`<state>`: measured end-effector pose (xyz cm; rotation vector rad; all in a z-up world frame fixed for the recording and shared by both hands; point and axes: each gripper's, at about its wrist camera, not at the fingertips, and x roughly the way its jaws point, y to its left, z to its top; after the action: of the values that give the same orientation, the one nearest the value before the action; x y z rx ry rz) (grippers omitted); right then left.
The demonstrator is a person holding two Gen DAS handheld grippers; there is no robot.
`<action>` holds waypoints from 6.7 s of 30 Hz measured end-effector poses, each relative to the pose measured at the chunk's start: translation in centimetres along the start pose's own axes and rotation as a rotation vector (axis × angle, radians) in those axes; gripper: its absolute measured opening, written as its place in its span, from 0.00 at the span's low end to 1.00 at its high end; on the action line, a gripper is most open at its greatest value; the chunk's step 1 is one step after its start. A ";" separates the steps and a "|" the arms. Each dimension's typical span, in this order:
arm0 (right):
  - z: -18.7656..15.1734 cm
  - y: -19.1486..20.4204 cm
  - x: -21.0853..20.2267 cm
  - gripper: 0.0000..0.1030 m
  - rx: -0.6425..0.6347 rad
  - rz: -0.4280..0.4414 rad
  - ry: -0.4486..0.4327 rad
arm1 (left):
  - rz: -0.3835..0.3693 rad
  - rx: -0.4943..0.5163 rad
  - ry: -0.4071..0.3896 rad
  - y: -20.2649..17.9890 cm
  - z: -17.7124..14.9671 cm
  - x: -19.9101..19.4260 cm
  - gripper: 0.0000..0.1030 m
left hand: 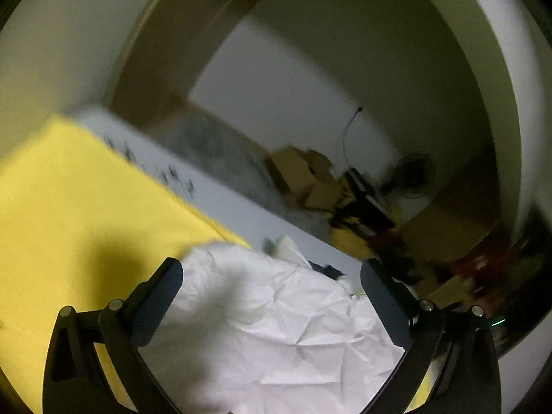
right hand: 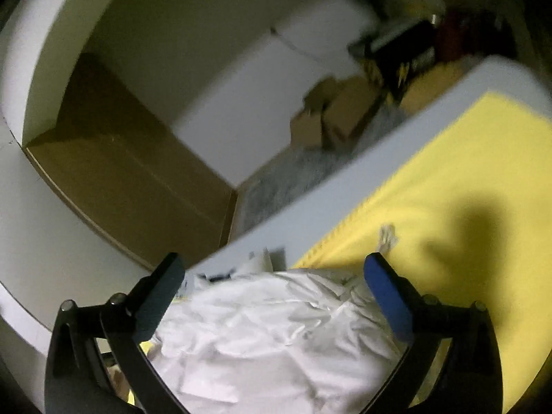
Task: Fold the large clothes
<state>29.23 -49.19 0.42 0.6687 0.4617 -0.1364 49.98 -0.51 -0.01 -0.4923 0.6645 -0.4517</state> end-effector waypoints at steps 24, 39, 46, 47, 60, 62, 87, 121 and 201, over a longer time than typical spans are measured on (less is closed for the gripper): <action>-19.2 11.5 14.6 0.27 -0.536 -0.383 0.429 | 0.515 0.400 0.183 -7.2 -16.9 14.7 1.00; -21.1 12.1 16.4 0.27 -0.537 -0.371 0.392 | 0.507 0.376 0.156 -5.2 -17.0 14.0 1.00; -21.3 11.9 16.0 0.27 -0.539 -0.355 0.372 | 0.461 0.365 0.217 -4.7 -15.7 14.1 1.00; -21.1 12.1 15.8 0.27 -0.555 -0.347 0.402 | 0.452 0.373 0.246 -4.7 -15.2 13.7 1.00; -14.0 2.9 10.2 0.82 -0.499 -0.579 0.285 | 0.509 0.232 0.209 3.3 -10.3 11.4 1.00; -14.6 2.3 10.9 0.85 -0.506 -0.536 0.280 | 0.472 0.189 0.182 4.1 -10.5 11.4 1.00; -15.0 1.9 13.3 0.90 -0.492 -0.508 0.329 | 0.445 0.146 0.219 5.0 -10.1 11.1 1.00; -19.9 12.3 13.6 1.00 -0.644 -0.324 0.377 | 0.528 0.296 0.241 -1.5 -11.4 13.6 1.00; -29.8 13.6 6.9 0.29 -0.505 -0.249 0.490 | 0.196 -0.234 0.285 9.6 -14.7 -5.7 1.00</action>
<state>28.04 -19.76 -15.48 0.1361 1.0116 -0.0835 38.35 6.01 -12.80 -0.5822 1.0385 -0.2609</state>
